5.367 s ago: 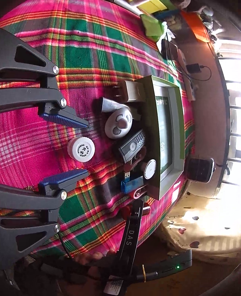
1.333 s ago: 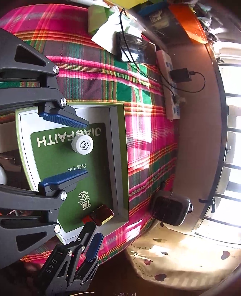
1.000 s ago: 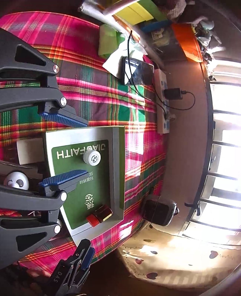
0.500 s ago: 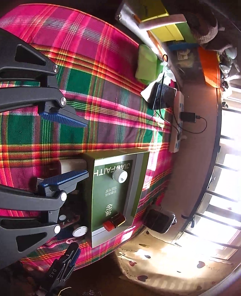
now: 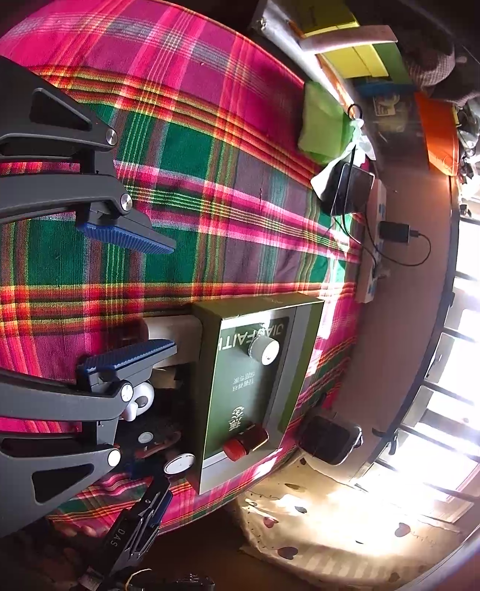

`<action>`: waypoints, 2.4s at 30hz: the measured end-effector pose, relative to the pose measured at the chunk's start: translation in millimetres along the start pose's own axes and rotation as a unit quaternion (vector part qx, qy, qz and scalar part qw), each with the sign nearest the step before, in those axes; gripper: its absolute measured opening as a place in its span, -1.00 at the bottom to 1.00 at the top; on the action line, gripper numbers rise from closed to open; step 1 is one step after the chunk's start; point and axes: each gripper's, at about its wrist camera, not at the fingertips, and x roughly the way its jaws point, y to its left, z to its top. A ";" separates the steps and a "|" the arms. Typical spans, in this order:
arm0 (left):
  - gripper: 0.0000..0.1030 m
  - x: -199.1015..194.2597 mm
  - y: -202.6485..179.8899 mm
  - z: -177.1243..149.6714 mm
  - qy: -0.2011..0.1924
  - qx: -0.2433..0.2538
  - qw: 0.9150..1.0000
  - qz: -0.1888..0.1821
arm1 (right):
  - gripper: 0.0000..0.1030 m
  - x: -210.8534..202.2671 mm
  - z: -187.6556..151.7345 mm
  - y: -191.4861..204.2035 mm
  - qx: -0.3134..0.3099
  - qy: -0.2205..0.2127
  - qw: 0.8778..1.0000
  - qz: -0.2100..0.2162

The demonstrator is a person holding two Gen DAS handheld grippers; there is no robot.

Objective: Organize rigid objects
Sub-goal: 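Move the right gripper to the pink clip and grasp it, then grasp the white plug charger with the left gripper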

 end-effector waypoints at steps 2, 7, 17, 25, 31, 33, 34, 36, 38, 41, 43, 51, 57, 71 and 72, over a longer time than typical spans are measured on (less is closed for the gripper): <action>-0.08 1.3 -1.9 0.2 0.001 0.001 1.000 -0.003 | -0.02 -0.5 -1.3 -3.6 0.003 0.003 1.000 -0.010; -0.08 7.0 -5.7 -0.9 0.010 0.007 1.000 -0.004 | -0.02 1.1 0.0 -1.9 -0.005 0.003 1.000 -0.017; -0.08 17.0 -12.6 2.6 0.022 0.018 1.000 0.000 | -0.02 12.1 4.1 -0.6 -0.033 0.007 0.998 -0.044; -0.08 21.6 -22.9 5.2 0.025 0.031 0.999 0.000 | -0.09 10.7 5.1 -9.8 -0.025 0.005 0.998 -0.052; -0.08 25.8 -29.1 6.5 0.025 0.040 0.999 0.012 | -0.53 7.3 4.5 -18.9 -0.012 0.001 0.998 -0.056; -0.08 26.5 -33.7 6.6 0.024 0.052 0.998 0.022 | -0.53 6.2 4.5 -22.4 -0.004 0.000 0.999 -0.050; -0.08 27.4 -35.7 6.5 0.024 0.058 0.998 0.027 | -0.53 5.9 4.5 -23.1 -0.003 0.000 0.999 -0.049; -0.08 30.9 -37.8 6.6 0.031 0.061 0.997 0.033 | -0.53 5.6 4.4 -23.3 -0.002 -0.001 0.999 -0.046; -0.07 34.3 -37.9 6.1 0.037 0.060 0.997 0.036 | -0.53 5.4 4.4 -23.2 -0.002 -0.001 0.999 -0.044; -0.08 35.3 -35.7 7.3 0.035 0.056 0.997 0.039 | -0.53 5.4 4.5 -23.2 -0.001 -0.001 0.999 -0.040; -0.08 36.0 -32.4 8.3 0.035 0.052 0.997 0.048 | -0.53 5.4 4.6 -24.2 0.001 -0.001 0.999 -0.038; -0.08 36.6 -31.1 7.0 0.031 0.061 0.996 0.064 | -0.53 5.5 4.3 -25.7 0.004 -0.001 1.000 -0.030; -0.08 38.6 -36.0 5.3 0.028 0.079 0.993 0.084 | -0.53 5.4 4.2 -26.3 0.005 -0.001 1.000 -0.028; -0.38 36.3 -30.2 5.5 0.023 0.066 0.995 0.077 | -0.53 5.6 4.0 -26.8 0.006 -0.002 1.000 -0.028; -0.38 36.2 -30.2 5.5 0.024 0.067 0.995 0.077 | -0.53 5.6 4.0 -26.8 0.006 -0.002 1.000 -0.027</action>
